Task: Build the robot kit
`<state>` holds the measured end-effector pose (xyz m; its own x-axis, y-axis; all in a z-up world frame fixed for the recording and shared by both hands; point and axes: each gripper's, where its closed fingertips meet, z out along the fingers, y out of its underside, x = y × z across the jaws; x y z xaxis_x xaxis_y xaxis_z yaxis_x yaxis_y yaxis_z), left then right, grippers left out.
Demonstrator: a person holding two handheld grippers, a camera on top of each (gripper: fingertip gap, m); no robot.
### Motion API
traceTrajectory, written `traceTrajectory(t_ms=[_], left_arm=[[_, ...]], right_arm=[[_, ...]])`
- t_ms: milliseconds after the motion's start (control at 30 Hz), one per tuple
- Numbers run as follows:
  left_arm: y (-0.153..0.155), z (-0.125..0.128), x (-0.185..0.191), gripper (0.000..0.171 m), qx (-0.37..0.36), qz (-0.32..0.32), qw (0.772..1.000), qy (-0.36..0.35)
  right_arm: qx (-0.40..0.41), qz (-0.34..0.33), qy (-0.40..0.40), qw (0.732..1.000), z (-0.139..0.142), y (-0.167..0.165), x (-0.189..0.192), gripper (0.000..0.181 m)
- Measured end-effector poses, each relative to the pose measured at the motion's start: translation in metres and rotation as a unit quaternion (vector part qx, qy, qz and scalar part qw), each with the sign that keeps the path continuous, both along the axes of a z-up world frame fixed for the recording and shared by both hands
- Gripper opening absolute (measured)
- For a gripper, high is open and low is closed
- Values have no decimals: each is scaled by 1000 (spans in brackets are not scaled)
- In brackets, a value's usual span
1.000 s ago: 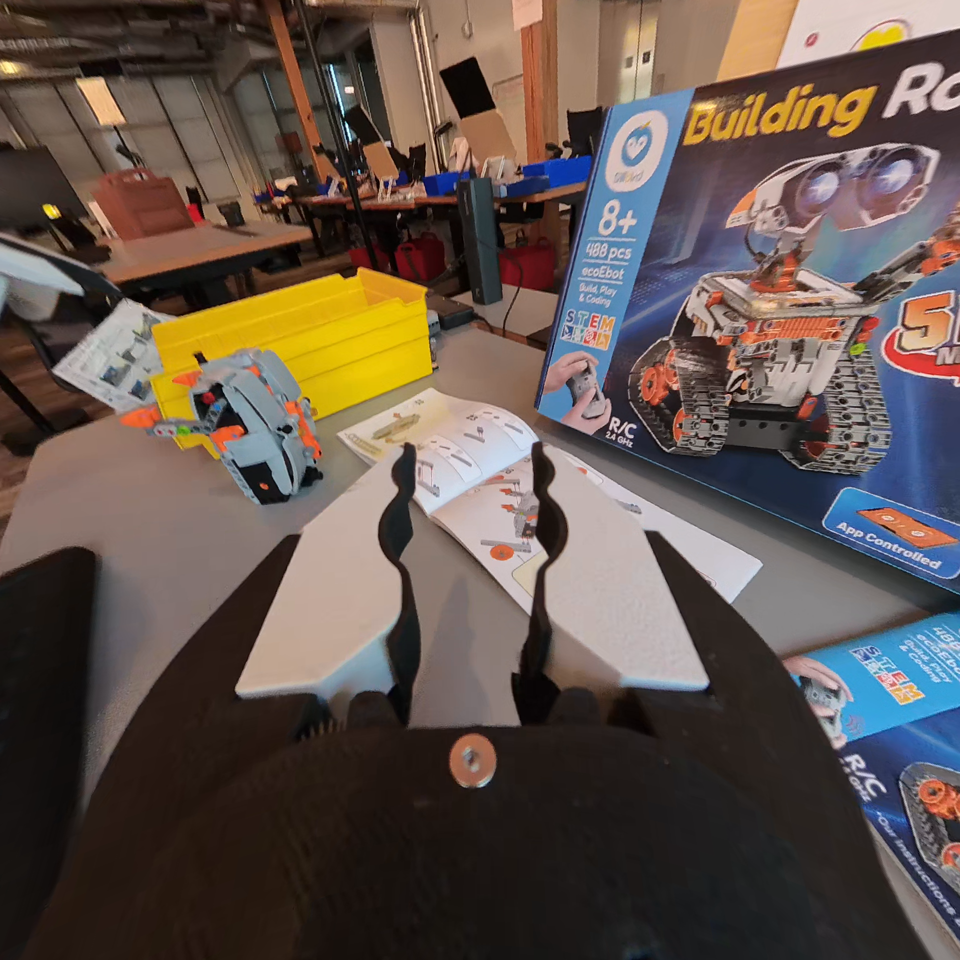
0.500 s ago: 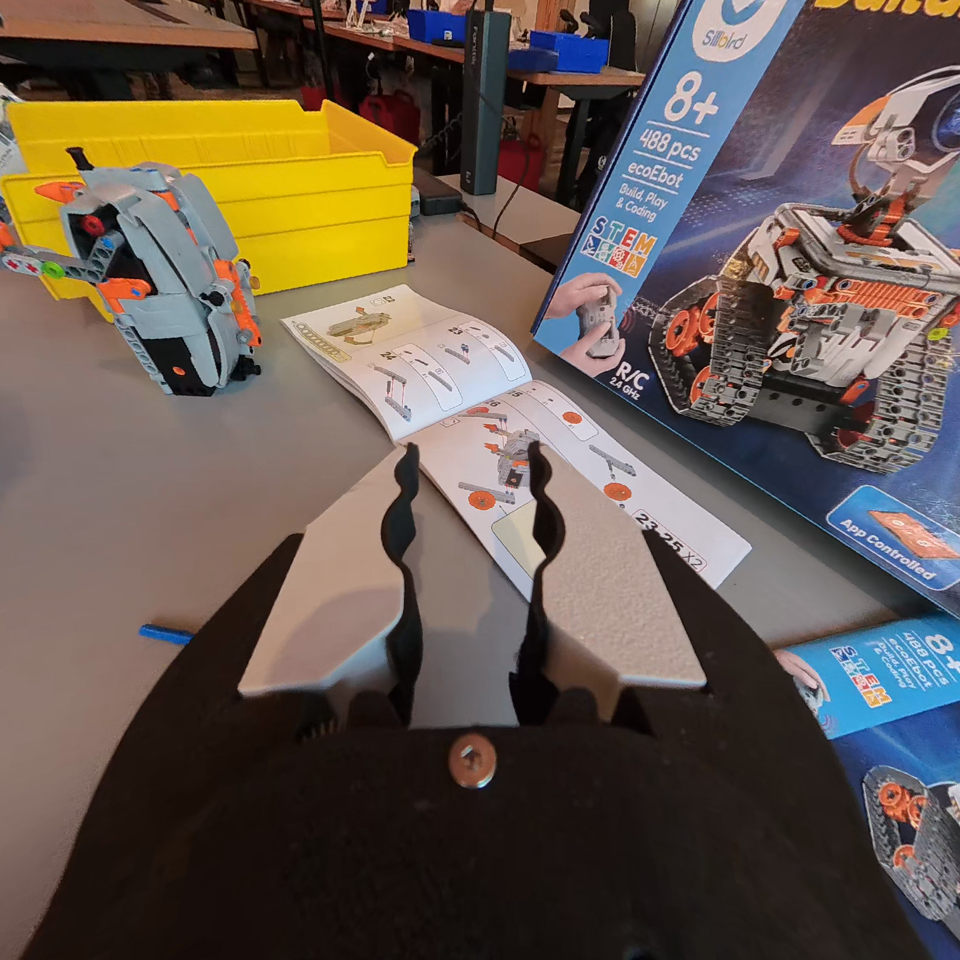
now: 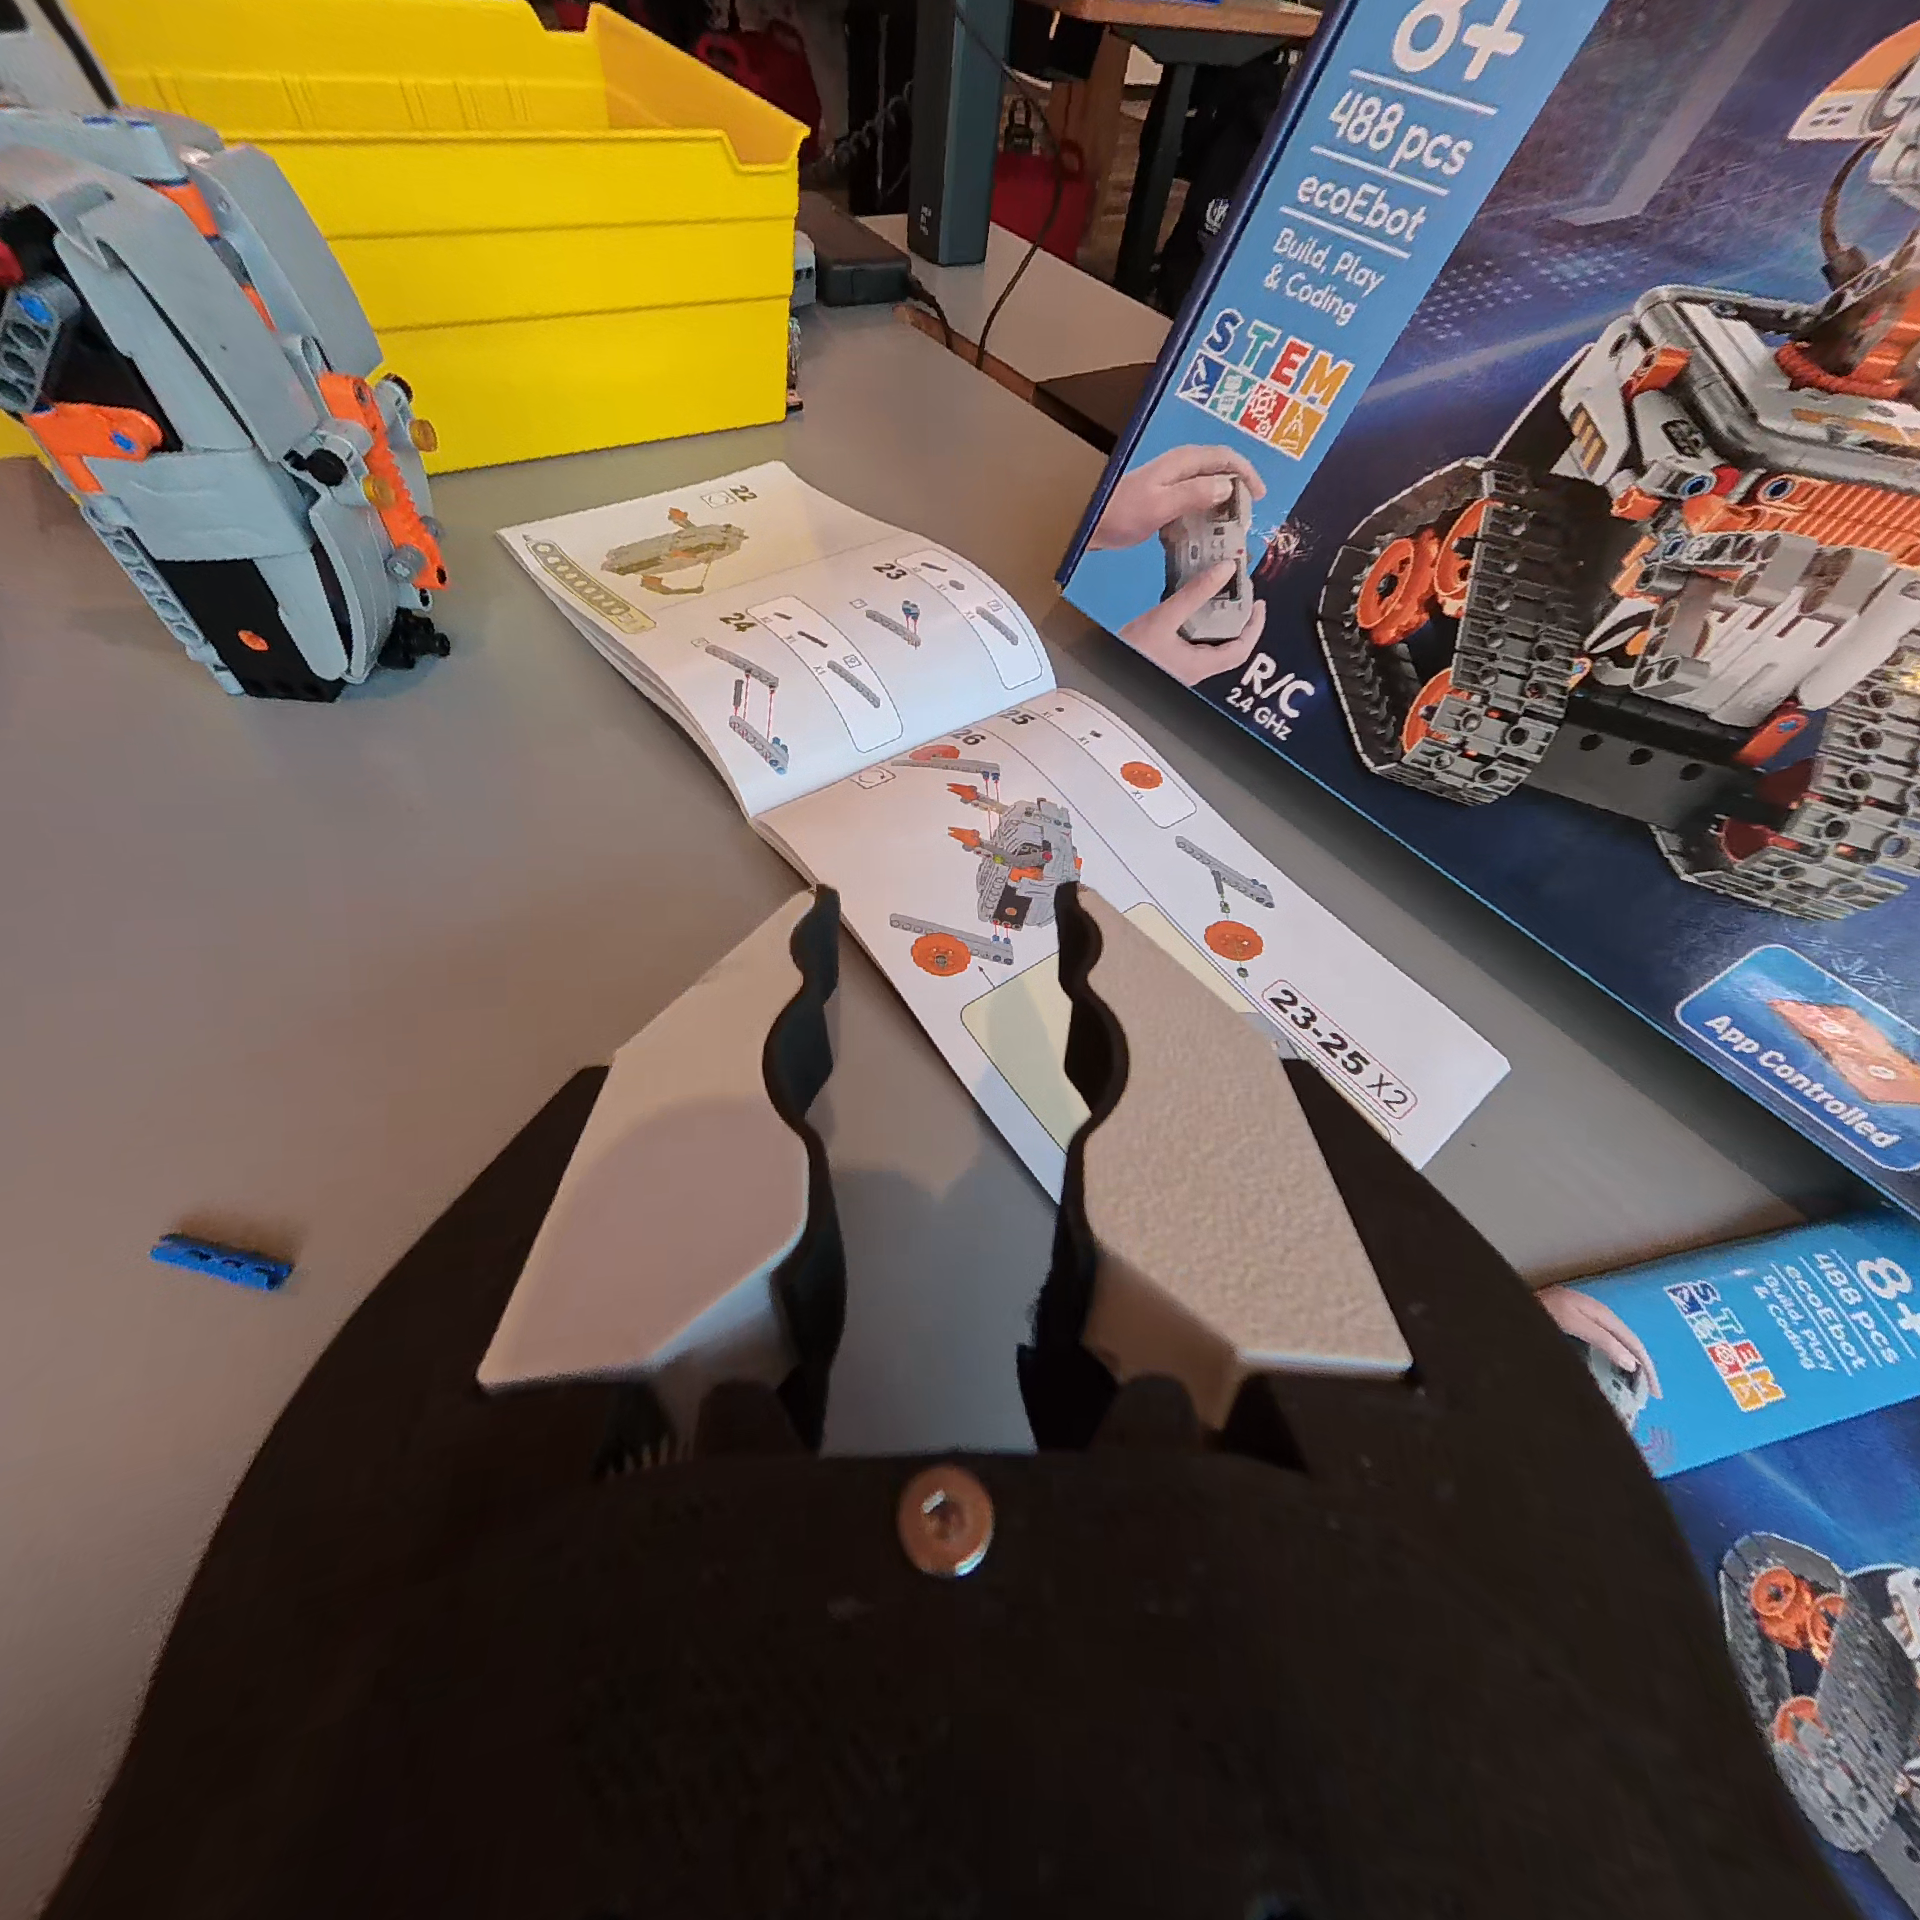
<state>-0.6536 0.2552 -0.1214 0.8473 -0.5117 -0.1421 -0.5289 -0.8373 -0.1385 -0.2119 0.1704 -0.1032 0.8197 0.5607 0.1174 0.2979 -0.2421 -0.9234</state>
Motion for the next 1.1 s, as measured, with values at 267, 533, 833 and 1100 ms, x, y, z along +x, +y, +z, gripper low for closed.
traceTrajectory(t_ms=[267, 533, 833, 1100], left_arm=[[26, -7, 4, 28, -42, -42, 998, -26], [15, -28, 4, 65, -84, -46, 995, -21], [19, -42, 10, 39, -80, -73, 994, -22], [43, -29, 13, 11, -23, -37, 997, -65]], right_arm=[[-1, 8, -12, 1000, -2, 0, -4, 41], [-2, 13, -37, 999, -7, -1, -8, 41], [-14, 11, -38, 999, -14, 1, -6, 41], [-26, 4, -43, 999, -23, 4, -2, 41]])
